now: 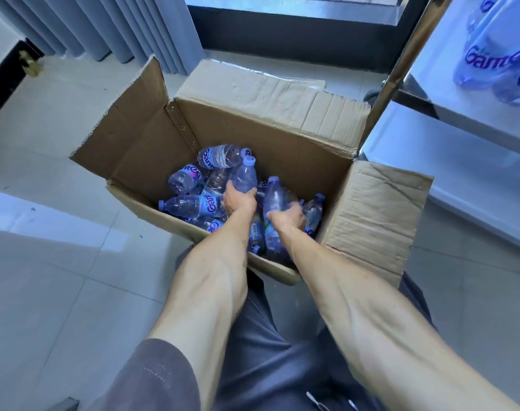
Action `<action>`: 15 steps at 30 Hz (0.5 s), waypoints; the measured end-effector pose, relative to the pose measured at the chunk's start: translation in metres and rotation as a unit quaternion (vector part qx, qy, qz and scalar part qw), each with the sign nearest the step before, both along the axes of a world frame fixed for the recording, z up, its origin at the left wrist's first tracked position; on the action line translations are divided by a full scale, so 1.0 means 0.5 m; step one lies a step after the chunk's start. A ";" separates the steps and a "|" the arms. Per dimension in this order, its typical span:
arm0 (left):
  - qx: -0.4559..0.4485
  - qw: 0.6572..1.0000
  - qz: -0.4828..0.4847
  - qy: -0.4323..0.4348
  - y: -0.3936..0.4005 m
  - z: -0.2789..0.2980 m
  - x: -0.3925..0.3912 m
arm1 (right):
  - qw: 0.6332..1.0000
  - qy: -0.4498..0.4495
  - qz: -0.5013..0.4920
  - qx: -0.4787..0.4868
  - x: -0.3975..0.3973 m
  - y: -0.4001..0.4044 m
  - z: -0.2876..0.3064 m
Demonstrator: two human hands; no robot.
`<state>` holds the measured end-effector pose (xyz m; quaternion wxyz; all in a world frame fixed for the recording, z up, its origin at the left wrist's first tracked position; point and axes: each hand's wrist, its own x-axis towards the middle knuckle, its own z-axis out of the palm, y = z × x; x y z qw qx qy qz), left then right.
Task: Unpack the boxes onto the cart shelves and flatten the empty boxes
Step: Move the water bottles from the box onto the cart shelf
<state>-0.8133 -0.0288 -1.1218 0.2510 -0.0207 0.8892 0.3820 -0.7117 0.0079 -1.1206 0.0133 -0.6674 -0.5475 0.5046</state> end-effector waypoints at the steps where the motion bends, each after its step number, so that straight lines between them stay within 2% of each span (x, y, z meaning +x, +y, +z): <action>1: 0.025 1.000 0.001 0.014 0.003 0.019 0.005 | 0.999 0.023 -0.016 0.026 0.000 0.004 0.022; 5: 0.140 0.987 0.033 0.074 0.009 0.090 0.022 | 0.982 0.127 -0.030 0.139 0.006 0.025 0.138; 9: 0.241 0.960 0.031 0.138 -0.013 0.159 0.052 | 0.924 0.232 0.024 0.302 0.064 0.055 0.279; 11: 0.302 0.938 0.020 0.168 -0.031 0.196 0.082 | 0.897 0.288 0.030 0.335 0.116 0.066 0.343; 15: 0.402 0.899 -0.020 0.172 -0.067 0.258 0.180 | 0.850 0.387 0.026 0.356 0.244 0.069 0.408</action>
